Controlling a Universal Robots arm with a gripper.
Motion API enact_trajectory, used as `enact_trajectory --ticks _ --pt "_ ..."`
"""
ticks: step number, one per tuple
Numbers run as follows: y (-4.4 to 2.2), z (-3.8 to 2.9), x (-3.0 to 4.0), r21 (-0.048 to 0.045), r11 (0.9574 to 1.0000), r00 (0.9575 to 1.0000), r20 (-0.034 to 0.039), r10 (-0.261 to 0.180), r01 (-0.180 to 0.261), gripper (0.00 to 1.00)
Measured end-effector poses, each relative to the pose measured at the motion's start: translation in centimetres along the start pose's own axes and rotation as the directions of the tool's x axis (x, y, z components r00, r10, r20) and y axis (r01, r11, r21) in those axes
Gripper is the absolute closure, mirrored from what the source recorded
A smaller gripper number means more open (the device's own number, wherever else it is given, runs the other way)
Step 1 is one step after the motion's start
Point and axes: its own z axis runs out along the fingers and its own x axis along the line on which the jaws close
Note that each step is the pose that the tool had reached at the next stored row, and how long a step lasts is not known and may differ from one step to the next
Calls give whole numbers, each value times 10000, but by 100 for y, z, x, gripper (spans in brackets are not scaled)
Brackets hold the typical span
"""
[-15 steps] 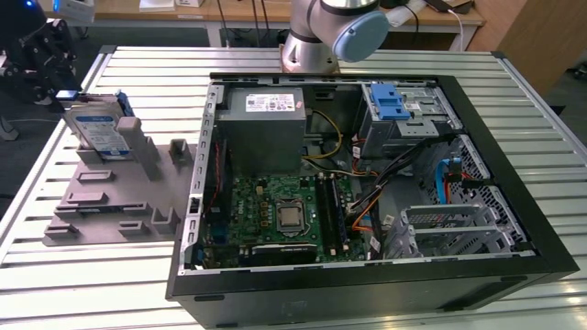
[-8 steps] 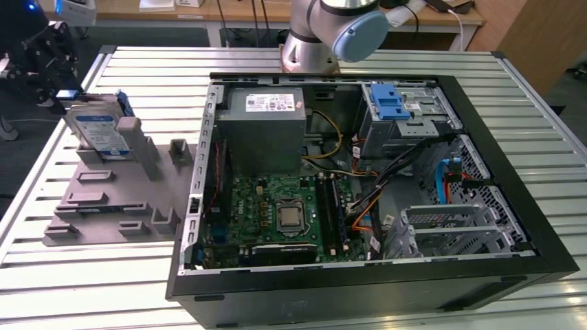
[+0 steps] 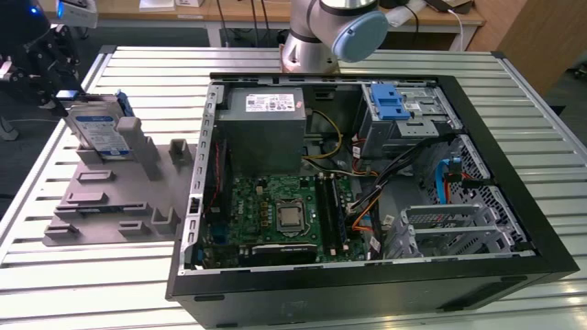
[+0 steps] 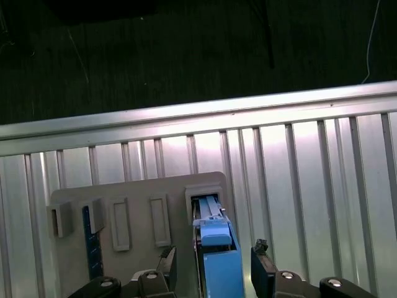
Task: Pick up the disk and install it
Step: 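Pick up the disk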
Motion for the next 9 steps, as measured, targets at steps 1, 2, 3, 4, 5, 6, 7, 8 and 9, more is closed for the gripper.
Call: enact_trajectory --ticks 1,2,3,4,5,6,7,8,9 --pt "8 9 1 -1 10000 10000 0 -36 36 41" --pt "16 20 2 0 10000 10000 0 -90 90 41" --pt "21 30 3 0 9998 9998 0 -191 191 41" --pt "24 39 4 -1 9995 9995 -1 -306 306 41" --pt "28 47 4 -3 9992 9992 -2 -412 412 41" --pt "30 54 4 -3 9988 9988 -2 -490 490 41" --pt "32 60 1 -4 9986 9986 -3 -520 520 41" --pt "33 66 -4 -4 9986 9986 -3 -522 522 41" --pt "33 71 -9 -3 9986 9986 -3 -523 523 41"
